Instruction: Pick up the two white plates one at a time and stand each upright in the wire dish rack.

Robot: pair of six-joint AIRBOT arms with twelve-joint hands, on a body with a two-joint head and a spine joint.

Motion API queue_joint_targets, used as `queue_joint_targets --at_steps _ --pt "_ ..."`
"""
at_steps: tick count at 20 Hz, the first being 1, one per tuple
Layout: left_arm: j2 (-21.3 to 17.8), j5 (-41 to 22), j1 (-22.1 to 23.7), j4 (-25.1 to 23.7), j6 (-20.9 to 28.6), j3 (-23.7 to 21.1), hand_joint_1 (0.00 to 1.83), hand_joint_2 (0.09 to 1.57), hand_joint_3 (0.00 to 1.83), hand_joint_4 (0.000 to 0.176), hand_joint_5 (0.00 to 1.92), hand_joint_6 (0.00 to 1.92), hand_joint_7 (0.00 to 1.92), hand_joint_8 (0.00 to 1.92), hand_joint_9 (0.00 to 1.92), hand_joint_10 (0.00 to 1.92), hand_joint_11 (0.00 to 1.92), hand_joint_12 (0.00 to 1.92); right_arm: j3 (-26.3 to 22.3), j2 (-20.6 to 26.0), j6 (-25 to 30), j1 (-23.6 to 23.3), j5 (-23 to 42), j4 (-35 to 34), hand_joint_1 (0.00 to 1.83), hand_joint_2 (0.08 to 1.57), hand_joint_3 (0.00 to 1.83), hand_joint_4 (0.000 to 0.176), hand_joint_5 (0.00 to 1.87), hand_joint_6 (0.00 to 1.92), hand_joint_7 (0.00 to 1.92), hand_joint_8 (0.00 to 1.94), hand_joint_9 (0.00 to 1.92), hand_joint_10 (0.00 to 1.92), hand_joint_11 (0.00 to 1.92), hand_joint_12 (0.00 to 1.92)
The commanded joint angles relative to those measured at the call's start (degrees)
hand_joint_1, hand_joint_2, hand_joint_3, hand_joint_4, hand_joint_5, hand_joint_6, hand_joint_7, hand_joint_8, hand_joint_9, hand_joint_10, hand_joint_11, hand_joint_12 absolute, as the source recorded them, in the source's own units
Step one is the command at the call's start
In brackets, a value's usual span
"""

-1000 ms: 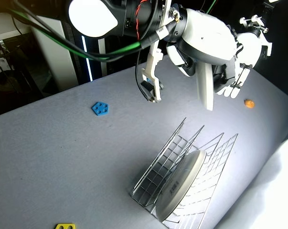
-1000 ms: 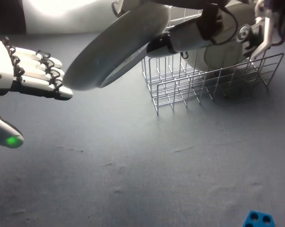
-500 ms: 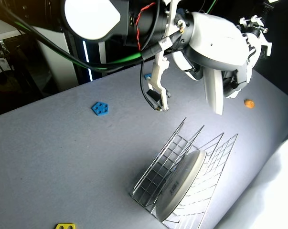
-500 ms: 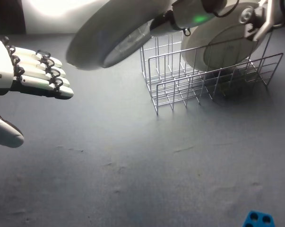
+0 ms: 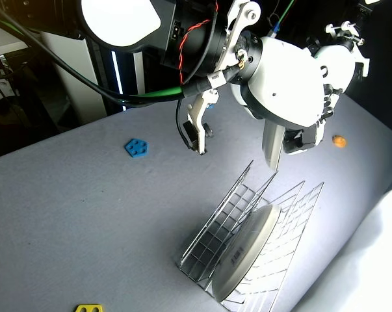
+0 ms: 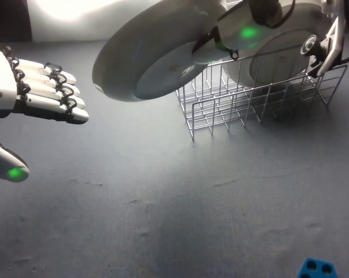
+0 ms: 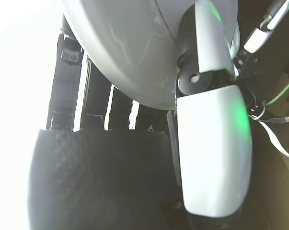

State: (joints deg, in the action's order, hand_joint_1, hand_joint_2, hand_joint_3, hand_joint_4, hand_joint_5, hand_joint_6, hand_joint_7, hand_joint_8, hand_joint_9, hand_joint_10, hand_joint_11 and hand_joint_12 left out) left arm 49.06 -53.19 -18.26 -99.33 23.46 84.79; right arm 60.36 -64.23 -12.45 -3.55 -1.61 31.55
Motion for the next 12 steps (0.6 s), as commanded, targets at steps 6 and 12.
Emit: queue_joint_targets --at_steps 6,12 --pt "-0.72 -0.44 0.08 3.87 0.02 -0.05 0.00 1.13 0.00 0.000 0.07 0.01 0.08 0.00 0.04 0.01 0.00 0.00 -0.24 0.79 2.43 -1.26 1.35 -0.67 1.23 1.08 0.00 0.023 1.07 0.90 1.06 0.81 1.20 0.01 0.78 0.88" --pt "-0.71 -0.43 0.07 3.87 0.02 -0.06 0.00 1.13 0.00 0.000 0.10 0.01 0.10 0.01 0.06 0.01 0.00 0.00 0.47 0.99 -0.35 -0.94 -1.58 -0.69 1.23 1.10 0.00 0.019 1.04 0.94 1.02 0.86 1.18 0.00 0.76 0.90"
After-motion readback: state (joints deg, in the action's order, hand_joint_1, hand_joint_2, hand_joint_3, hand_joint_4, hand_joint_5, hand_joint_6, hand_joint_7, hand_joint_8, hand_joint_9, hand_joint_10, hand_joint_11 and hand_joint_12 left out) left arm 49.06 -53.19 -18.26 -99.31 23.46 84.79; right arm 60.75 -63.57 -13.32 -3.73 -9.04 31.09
